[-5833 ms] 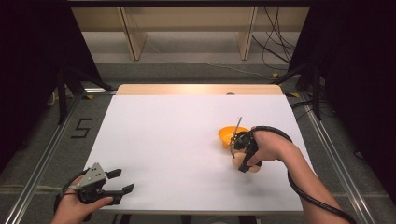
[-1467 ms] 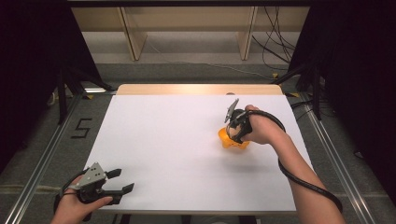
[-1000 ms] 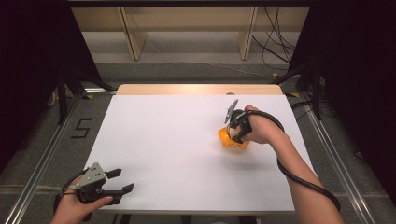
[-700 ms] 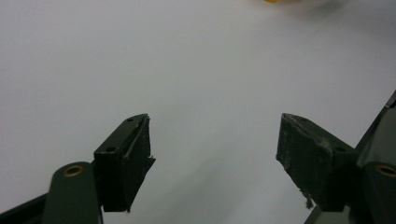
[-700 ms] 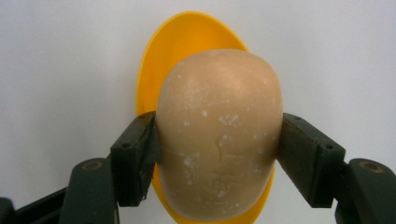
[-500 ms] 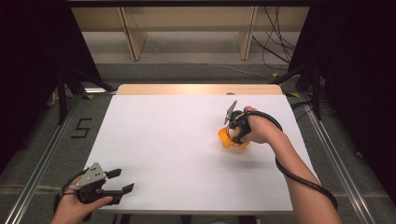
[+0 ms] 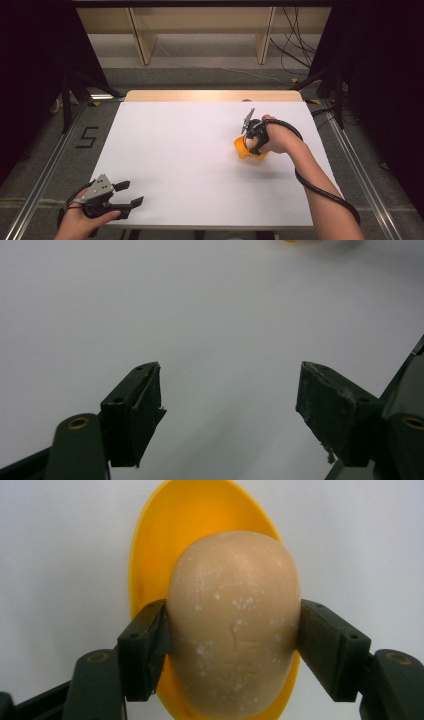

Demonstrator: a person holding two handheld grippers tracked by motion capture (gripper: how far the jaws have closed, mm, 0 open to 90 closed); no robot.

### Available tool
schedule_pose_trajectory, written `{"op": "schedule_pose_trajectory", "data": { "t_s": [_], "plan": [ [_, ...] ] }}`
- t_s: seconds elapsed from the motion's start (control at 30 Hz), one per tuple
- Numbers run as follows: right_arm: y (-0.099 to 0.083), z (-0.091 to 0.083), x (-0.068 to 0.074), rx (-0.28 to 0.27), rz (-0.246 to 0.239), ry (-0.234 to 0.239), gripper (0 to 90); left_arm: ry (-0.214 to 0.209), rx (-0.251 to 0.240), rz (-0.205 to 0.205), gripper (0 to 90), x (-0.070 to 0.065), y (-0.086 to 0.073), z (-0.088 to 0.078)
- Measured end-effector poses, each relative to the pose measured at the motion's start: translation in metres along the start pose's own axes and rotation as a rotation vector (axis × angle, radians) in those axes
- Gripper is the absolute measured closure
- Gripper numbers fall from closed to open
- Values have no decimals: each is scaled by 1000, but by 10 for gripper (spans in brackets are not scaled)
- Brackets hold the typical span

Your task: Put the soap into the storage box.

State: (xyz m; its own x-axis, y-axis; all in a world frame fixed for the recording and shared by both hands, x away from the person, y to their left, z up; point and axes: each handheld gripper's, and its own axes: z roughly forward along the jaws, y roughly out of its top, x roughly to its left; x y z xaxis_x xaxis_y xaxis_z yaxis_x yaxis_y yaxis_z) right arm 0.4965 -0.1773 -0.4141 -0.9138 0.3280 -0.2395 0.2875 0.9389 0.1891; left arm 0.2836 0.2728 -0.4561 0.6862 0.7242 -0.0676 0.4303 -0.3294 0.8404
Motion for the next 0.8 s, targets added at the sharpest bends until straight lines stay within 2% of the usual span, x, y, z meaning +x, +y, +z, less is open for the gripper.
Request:
{"op": "schedule_pose_trajectory", "data": {
  "t_s": [0.03,0.07,0.1,0.13,0.2,0.23,0.33,0.37,0.43,0.47,0.6,0.8],
  "plan": [
    [0,2,-4,-11,-40,9,328,0,0,1,258,0,0,0],
    [0,2,-4,-11,-40,9,328,0,0,1,258,0,0,0],
    [0,0,-1,0,22,15,323,1,0,2,258,0,0,0],
    [0,0,-1,0,22,15,323,0,2,3,258,0,0,0],
    [1,-2,0,-31,38,48,312,0,2,3,258,0,0,0],
    [1,-4,0,-35,53,31,308,-1,2,3,258,0,0,0],
    [0,-6,0,-40,56,40,302,-1,1,3,258,0,0,0],
    [-1,-8,0,-65,68,37,305,-1,0,2,258,0,0,0],
    [-2,-10,0,-76,74,36,306,-1,1,3,258,0,0,0],
    [-3,-12,1,-97,91,21,306,-1,1,3,258,0,0,0],
    [-9,-16,7,-107,111,23,304,1,0,2,258,-1,0,0],
    [-21,-22,13,-134,117,9,300,2,1,2,258,0,0,0]
  ]
}}
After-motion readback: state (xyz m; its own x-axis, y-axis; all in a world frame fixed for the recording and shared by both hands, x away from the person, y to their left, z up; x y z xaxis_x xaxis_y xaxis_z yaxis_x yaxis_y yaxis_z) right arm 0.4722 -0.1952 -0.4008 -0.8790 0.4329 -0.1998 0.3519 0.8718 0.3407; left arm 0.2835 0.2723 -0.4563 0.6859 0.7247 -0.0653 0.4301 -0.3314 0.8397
